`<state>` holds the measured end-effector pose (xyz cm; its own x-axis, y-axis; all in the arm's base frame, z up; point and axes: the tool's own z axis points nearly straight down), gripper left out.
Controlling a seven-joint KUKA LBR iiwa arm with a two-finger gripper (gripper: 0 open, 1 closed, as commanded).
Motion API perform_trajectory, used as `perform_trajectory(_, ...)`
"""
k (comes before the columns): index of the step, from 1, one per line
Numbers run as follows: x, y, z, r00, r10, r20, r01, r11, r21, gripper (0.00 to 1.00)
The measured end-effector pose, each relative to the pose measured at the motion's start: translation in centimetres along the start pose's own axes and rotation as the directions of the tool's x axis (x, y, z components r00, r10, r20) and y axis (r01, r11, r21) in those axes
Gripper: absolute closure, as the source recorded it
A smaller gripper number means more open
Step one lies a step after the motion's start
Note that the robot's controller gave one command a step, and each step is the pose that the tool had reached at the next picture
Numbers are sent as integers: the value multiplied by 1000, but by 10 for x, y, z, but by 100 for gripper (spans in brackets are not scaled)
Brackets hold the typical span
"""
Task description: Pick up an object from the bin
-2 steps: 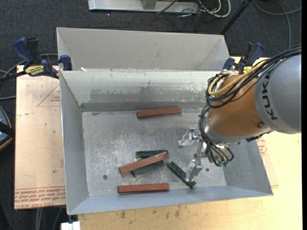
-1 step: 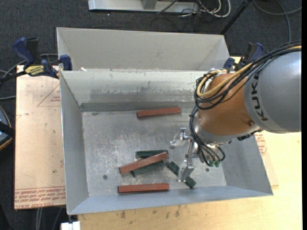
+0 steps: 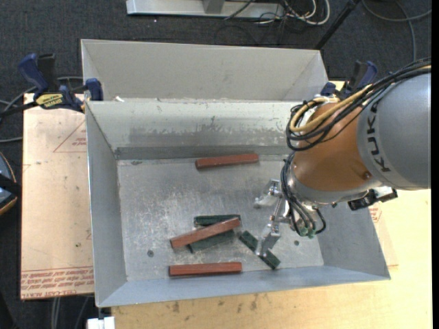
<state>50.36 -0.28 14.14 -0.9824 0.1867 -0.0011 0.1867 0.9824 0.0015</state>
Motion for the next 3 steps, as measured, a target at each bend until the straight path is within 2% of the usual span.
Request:
perform_trajectory(1,4,-3,68,979,202,7,-202,979,-2,0)
perform_trajectory(2,-10,6,64,993,120,14,-120,993,-2,100)
perform_trajectory(3,-10,6,64,993,120,14,-120,993,-2,100)
